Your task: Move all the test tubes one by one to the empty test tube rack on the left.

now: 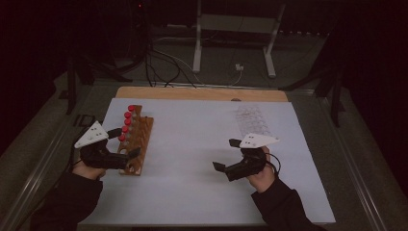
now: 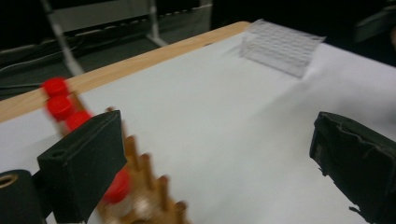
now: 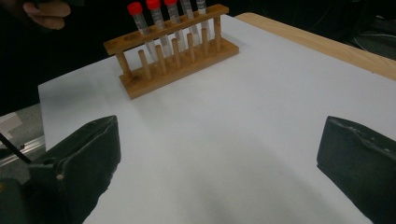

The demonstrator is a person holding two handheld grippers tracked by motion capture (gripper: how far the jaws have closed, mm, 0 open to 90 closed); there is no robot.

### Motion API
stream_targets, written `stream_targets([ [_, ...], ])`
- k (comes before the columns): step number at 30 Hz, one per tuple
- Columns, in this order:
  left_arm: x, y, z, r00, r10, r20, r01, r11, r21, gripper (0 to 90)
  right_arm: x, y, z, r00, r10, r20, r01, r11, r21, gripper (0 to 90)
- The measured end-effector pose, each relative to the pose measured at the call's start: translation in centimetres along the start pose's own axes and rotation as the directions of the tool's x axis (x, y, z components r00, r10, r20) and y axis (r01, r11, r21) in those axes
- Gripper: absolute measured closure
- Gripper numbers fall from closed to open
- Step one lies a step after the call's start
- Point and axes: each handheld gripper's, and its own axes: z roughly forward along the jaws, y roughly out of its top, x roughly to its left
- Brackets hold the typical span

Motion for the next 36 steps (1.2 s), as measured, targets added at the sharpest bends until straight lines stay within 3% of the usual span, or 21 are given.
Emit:
stream_targets([
  [2, -0.5, 0.3, 0.2, 0.9993, 0.002, 0.039, -0.002, 1.0000, -0.010, 1.5, 0.0, 0.0, 0.0, 1.0000, 0.001, 0.001, -0.001, 1.000, 0.000, 0.0],
  [5, -1.4, 0.6, 0.7, 0.9977, 0.024, 0.063, -0.021, 0.9991, -0.036, 1.0, 0.1, -0.2, 0.0, 1.0000, -0.002, 0.004, 0.002, 1.000, 0.003, 0.0],
  [12, -3.6, 0.3, 2.3, 0.9858, 0.061, 0.156, -0.059, 0.9981, -0.020, 0.4, 0.2, -0.2, -0.5, 1.0000, 0.000, 0.010, 0.000, 1.000, -0.007, 0.0],
  [19, -5.3, -1.2, 3.8, 0.9702, 0.082, 0.228, -0.084, 0.9965, -0.004, 0.4, 0.3, -0.3, -0.4, 1.0000, -0.001, 0.008, 0.001, 1.000, -0.003, 0.0],
  [25, -6.3, -2.9, 4.9, 0.9597, 0.068, 0.273, -0.073, 0.9973, 0.009, 0.4, 0.3, -0.5, -0.4, 1.0000, -0.001, 0.010, 0.001, 1.000, -0.002, 0.0],
  [29, -6.9, -4.0, 5.5, 0.9484, 0.065, 0.310, -0.080, 0.9961, 0.036, 0.5, 0.2, -0.7, -0.3, 1.0000, 0.000, 0.010, 0.000, 1.000, 0.003, 0.0],
  [36, -7.6, -6.2, 6.1, 0.9428, 0.061, 0.328, -0.077, 0.9963, 0.037, 0.5, 0.2, -1.0, 0.1, 1.0000, -0.003, 0.006, 0.003, 1.000, 0.009, 0.0],
])
